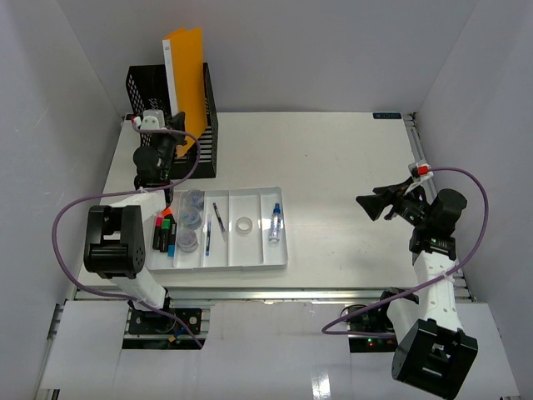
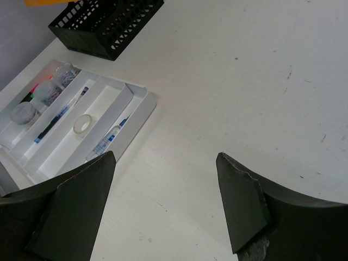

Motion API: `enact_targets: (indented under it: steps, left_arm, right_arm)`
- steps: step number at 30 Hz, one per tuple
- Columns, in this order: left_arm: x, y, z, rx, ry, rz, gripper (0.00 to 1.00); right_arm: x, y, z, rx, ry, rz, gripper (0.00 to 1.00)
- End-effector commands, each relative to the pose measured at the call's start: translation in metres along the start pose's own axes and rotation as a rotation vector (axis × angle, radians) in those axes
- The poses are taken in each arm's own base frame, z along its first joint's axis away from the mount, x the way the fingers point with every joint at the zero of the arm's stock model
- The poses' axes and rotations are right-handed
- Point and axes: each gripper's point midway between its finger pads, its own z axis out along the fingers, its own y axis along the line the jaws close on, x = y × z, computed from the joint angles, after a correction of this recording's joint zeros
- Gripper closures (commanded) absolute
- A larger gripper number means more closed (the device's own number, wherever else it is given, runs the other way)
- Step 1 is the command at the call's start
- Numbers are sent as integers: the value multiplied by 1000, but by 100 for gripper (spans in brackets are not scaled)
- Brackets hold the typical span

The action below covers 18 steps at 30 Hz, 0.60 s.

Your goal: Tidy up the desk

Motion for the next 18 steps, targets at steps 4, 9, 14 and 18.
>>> enact_targets:
  steps: [4,9,14,18]
  left_arm:
    - [-6,-10,-18,74,-110,-59,100]
    - [4,-8,-22,66,-81,-60,100]
    - [9,-10,-25,71,-40,-40,72]
    - [5,-11,-22,83,-11,-2,58]
  right_arm:
    - [-9,-1,-1,-9,-26,-44,19]
    - [-9,-1,-2,-9,-29,-42,19]
    - [-9,0,-2,-7,-31,-43,19]
    - [-10,0,-2,-7,-32,-42,19]
